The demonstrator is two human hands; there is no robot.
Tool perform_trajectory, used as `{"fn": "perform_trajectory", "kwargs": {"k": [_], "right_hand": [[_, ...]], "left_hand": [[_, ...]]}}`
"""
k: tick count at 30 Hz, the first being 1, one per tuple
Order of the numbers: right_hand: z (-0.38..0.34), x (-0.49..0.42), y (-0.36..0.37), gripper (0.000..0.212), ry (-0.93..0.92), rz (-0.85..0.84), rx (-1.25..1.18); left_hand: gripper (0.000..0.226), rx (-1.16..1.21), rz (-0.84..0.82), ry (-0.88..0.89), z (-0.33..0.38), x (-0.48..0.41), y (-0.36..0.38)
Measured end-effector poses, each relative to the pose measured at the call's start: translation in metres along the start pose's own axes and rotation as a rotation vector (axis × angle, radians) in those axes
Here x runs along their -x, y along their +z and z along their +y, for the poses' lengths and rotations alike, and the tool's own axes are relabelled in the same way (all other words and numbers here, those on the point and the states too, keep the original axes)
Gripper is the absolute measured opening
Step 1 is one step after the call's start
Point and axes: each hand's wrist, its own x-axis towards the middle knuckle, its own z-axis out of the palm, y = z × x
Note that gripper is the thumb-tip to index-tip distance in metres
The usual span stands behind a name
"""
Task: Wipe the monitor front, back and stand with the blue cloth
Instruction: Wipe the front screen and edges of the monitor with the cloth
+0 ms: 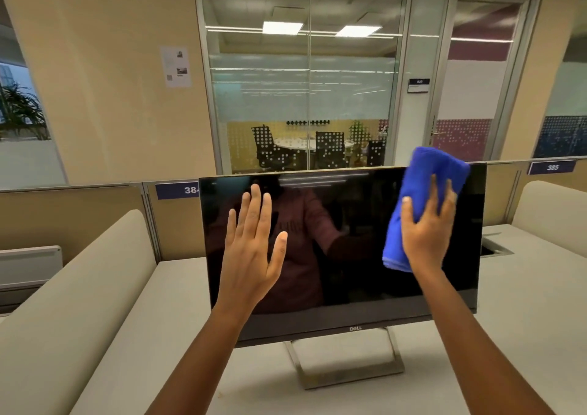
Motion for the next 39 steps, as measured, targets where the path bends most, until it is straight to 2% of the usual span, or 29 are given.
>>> {"fn": "perform_trajectory", "kwargs": {"k": [2, 3, 5, 8, 11, 12, 14, 16, 21, 25, 28, 34, 39], "right_hand": [[0.015, -0.009, -0.009, 0.07, 0.213, 0.0, -0.069], [0.017, -0.01, -0.011, 0.071, 0.258, 0.002, -0.08], [0.011, -0.006, -0.009, 0.068, 0.209, -0.006, -0.062], [-0.013, 0.013, 0.002, 0.058, -0.109, -0.027, 0.002], [-0.035, 0.037, 0.011, 0.057, -0.531, -0.174, 0.02], [-0.036, 0.038, 0.011, 0.057, -0.621, -0.206, 0.021], [-0.026, 0.031, 0.009, 0.055, -0.656, -0.211, 0.038], [-0.009, 0.019, 0.007, 0.053, -0.557, -0.168, 0.06], [0.052, 0.004, -0.007, 0.057, -0.046, -0.047, -0.01], [0.082, 0.036, -0.015, 0.066, 0.378, 0.0, -0.153], [0.076, 0.076, -0.015, 0.068, 0.612, 0.043, -0.213], [0.016, 0.135, -0.004, 0.073, 0.846, -0.007, -0.351], [-0.04, 0.166, 0.003, 0.069, 0.856, -0.123, -0.408]], "left_hand": [[0.062, -0.059, -0.018, 0.03, 0.006, -0.008, 0.002], [0.062, -0.079, -0.028, 0.042, 0.01, -0.012, 0.004], [0.062, -0.105, -0.05, 0.068, 0.02, -0.019, 0.009], [0.064, -0.118, -0.08, 0.108, 0.039, -0.03, 0.021], [0.066, -0.126, -0.083, 0.148, 0.057, -0.041, 0.031], [0.066, -0.134, -0.077, 0.156, 0.062, -0.046, 0.033], [0.065, -0.157, -0.06, 0.161, 0.071, -0.053, 0.039], [0.064, -0.182, -0.044, 0.146, 0.075, -0.059, 0.041], [0.068, -0.227, -0.045, 0.085, 0.067, -0.056, 0.043], [0.069, -0.237, -0.044, 0.06, 0.061, -0.053, 0.043], [0.069, -0.218, -0.02, 0.049, 0.063, -0.054, 0.044], [0.071, -0.188, 0.008, 0.008, 0.074, -0.056, 0.048], [0.071, -0.202, 0.035, -0.025, 0.079, -0.056, 0.053]]}}
